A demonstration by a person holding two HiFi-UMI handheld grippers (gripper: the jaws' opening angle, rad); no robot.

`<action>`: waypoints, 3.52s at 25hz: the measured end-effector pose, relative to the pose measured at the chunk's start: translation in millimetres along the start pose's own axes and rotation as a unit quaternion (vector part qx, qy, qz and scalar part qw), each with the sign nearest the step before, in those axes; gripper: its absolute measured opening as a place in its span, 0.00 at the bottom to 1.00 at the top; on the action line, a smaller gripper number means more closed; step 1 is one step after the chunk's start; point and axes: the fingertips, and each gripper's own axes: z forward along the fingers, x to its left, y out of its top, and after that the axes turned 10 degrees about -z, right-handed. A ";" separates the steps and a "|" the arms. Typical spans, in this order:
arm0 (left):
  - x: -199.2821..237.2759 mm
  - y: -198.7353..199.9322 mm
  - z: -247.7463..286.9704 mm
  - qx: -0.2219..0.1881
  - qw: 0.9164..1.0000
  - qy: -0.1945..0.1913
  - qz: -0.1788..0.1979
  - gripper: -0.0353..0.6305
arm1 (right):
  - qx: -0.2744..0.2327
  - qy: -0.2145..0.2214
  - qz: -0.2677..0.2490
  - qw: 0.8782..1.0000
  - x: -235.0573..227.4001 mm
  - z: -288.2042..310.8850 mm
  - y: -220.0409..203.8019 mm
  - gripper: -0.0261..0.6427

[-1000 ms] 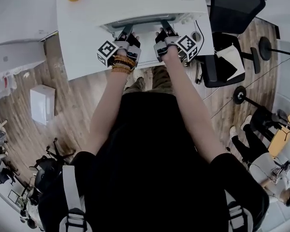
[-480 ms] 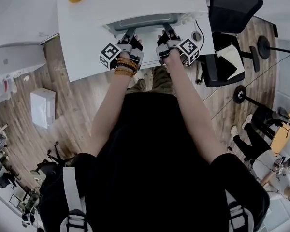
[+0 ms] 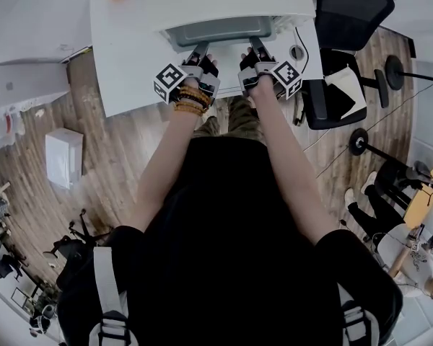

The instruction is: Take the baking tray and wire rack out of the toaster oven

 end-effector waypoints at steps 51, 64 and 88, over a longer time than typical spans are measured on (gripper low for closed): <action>4.3 -41.3 -56.9 -0.047 0.999 -0.014 -0.007 0.12 | 0.046 0.017 0.033 0.998 3.0 -66.8 -15.4 0.11; 7.3 -49.2 -69.2 -0.061 0.998 -0.025 -0.002 0.11 | 0.068 0.027 0.034 0.997 1.6 -81.0 -19.3 0.11; 24.3 -98.4 -127.0 -0.091 0.995 -0.038 0.008 0.10 | 0.116 0.069 0.028 0.991 0.8 -146.2 -30.2 0.10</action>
